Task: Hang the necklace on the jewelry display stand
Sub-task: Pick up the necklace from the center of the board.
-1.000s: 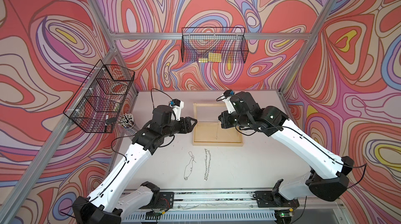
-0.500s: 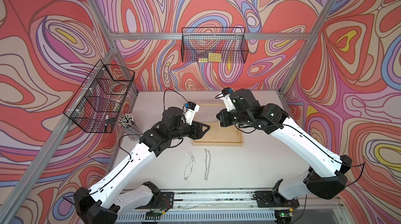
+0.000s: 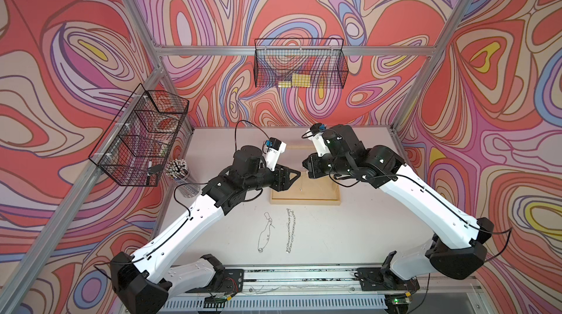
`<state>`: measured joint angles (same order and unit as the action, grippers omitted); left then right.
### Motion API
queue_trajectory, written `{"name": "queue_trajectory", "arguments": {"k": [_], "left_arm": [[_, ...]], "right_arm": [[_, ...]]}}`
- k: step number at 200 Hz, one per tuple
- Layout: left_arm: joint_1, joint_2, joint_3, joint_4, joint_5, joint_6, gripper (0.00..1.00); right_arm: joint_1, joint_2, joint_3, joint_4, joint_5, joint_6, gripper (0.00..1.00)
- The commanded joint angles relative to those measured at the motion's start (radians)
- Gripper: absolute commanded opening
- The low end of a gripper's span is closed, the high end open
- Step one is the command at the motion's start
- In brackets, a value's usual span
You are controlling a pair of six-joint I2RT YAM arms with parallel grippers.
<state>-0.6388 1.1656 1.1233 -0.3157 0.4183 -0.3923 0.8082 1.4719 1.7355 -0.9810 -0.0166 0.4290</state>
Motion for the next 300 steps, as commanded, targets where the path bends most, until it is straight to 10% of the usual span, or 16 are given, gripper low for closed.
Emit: {"name": "queue_trajectory", "arguments": {"k": [1,300], "left_arm": [[-0.011,0.021,0.035,0.028,-0.014,0.023,0.59],[-0.044,0.076,0.049,0.045,-0.032,0.029,0.6]], "right_arm": [[0.005,-0.03,-0.01,0.021,-0.012,0.004,0.0],[0.004,-0.06,-0.044,0.053,-0.02,0.005,0.0]]}}
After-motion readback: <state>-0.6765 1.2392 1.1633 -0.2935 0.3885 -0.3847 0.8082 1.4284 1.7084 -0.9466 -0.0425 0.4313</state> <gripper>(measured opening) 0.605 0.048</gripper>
